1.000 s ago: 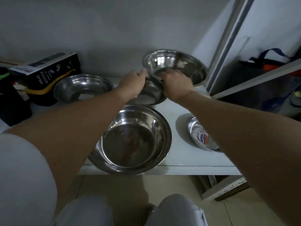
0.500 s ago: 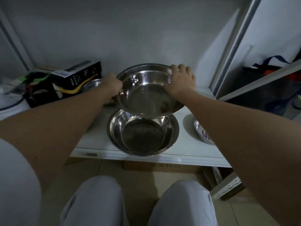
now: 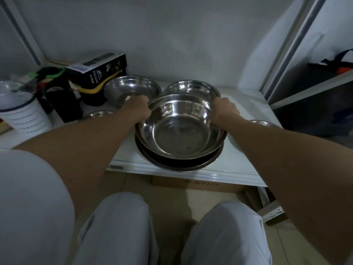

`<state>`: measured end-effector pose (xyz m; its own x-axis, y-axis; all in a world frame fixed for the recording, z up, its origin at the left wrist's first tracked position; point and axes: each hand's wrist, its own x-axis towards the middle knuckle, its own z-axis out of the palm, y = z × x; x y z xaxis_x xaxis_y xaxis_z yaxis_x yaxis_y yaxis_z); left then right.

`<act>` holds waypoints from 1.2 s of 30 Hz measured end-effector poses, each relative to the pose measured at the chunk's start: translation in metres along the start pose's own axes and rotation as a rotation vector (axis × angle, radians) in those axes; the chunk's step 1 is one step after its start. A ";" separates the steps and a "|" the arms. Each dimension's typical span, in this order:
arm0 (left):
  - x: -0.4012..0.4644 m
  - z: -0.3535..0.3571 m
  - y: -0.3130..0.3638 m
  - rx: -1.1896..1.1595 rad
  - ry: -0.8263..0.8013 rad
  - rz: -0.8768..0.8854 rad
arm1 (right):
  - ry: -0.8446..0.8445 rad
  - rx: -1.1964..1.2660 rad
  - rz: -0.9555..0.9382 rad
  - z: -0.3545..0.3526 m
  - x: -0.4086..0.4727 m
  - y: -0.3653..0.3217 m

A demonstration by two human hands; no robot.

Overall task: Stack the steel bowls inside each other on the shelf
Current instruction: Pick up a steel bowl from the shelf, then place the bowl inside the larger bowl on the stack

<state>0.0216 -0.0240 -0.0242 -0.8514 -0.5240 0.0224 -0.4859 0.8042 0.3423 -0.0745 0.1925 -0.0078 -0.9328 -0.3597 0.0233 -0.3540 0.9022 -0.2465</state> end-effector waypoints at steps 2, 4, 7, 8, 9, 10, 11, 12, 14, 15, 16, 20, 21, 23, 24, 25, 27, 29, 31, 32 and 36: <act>0.000 0.009 -0.006 0.038 0.021 0.016 | -0.011 -0.031 -0.001 0.012 0.001 0.003; -0.001 0.011 -0.005 0.109 0.059 0.047 | -0.013 -0.035 -0.001 0.020 0.000 0.004; -0.002 0.010 -0.004 0.281 0.074 0.075 | -0.002 -0.096 -0.048 0.026 -0.001 0.004; -0.002 0.011 -0.006 0.313 0.064 0.078 | -0.017 -0.089 -0.053 0.027 -0.001 0.005; -0.003 0.012 -0.008 0.343 0.056 0.083 | -0.041 -0.068 -0.050 0.028 -0.001 0.006; -0.004 0.012 -0.009 0.375 0.050 0.089 | -0.064 -0.052 -0.048 0.030 -0.002 0.007; -0.004 0.014 -0.010 0.402 0.046 0.098 | -0.083 -0.050 -0.051 0.031 -0.002 0.008; -0.004 0.015 -0.010 0.413 0.037 0.102 | -0.094 -0.057 -0.057 0.032 -0.002 0.010; -0.002 0.015 -0.010 0.400 0.006 0.091 | -0.091 -0.065 -0.062 0.033 0.000 0.011; 0.000 0.013 -0.009 0.386 0.004 0.082 | -0.080 -0.061 -0.055 0.031 0.002 0.011; 0.003 0.013 -0.008 0.360 0.011 0.071 | -0.062 -0.041 -0.040 0.030 0.005 0.011; 0.020 0.014 -0.003 0.247 0.092 -0.010 | 0.000 0.220 0.134 0.025 0.030 0.011; 0.025 0.017 -0.001 0.250 0.105 -0.019 | -0.003 0.305 0.189 0.025 0.037 0.012; 0.033 0.023 0.000 0.262 0.126 -0.026 | -0.012 0.476 0.293 0.026 0.048 0.014; 0.038 0.026 -0.001 0.253 0.131 -0.036 | -0.026 0.553 0.350 0.027 0.053 0.015; 0.043 0.028 -0.003 0.226 0.136 -0.066 | -0.045 0.619 0.398 0.031 0.059 0.016; 0.051 0.029 -0.013 0.137 0.163 -0.183 | -0.079 0.723 0.456 0.038 0.069 0.015; 0.058 0.024 -0.026 0.056 0.217 -0.361 | -0.092 0.809 0.512 0.043 0.081 0.017; 0.060 0.017 -0.041 -0.008 0.253 -0.527 | -0.096 0.878 0.574 0.048 0.091 0.020; 0.062 0.015 -0.047 -0.054 0.251 -0.577 | -0.103 0.910 0.592 0.049 0.094 0.020; 0.081 0.027 -0.073 -0.230 0.176 -0.540 | -0.115 1.057 0.643 0.050 0.104 0.014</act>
<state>-0.0172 -0.1171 -0.0727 -0.4420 -0.8948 -0.0627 -0.7677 0.3412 0.5425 -0.1729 0.1556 -0.0572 -0.8868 0.0097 -0.4621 0.4424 0.3075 -0.8424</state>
